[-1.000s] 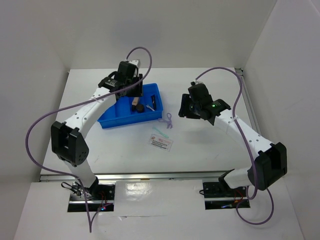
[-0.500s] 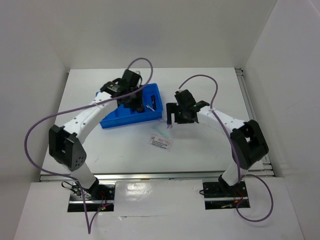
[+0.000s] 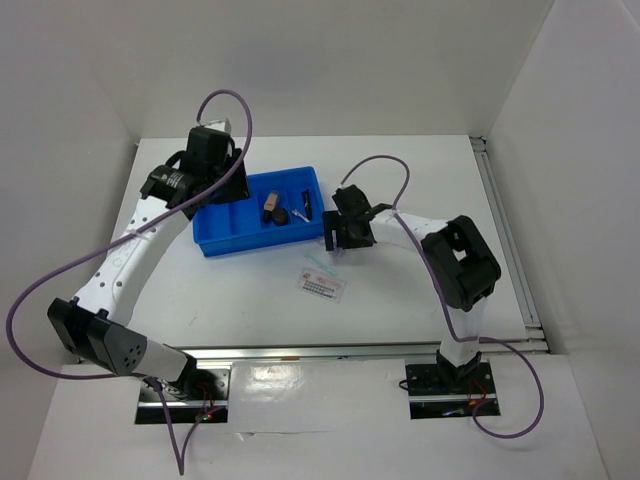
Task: Organize the makeup
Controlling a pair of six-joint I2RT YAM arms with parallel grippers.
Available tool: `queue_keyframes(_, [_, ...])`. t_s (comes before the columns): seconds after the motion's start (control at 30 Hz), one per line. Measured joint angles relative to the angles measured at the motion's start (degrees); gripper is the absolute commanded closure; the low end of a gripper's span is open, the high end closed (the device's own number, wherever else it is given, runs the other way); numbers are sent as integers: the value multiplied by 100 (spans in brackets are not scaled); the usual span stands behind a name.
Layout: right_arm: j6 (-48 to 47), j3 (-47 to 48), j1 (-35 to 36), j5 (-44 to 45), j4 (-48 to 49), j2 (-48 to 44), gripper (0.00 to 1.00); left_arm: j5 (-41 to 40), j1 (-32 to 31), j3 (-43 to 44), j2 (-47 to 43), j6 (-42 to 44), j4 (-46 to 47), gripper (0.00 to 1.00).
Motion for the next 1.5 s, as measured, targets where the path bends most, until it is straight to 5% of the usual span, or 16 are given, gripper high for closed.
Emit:
queue_keyframes(0.13, [74, 74, 2, 90, 144, 114, 33, 2, 9, -116, 63, 4, -98, 44])
queue_keyframes(0.23, [223, 179, 13, 160, 173, 216, 58, 0, 9, -162, 74, 11, -127, 44])
queue_keyframes(0.47, [363, 210, 116, 339, 52, 184, 80, 0, 9, -164, 74, 22, -136, 44])
queue_keyframes(1.07, [372, 588, 120, 986, -1215, -1473, 80, -2, 94, 35, 74, 42, -208, 42])
queue_keyframes(1.27, [186, 2693, 382, 492, -1110, -549, 80, -66, 310, 393, 0, -66, -376, 40])
queue_keyframes(1.5, [-50, 5281, 1023, -4, -929, 1604, 80, -153, 544, 448, -726, -293, -476, 33])
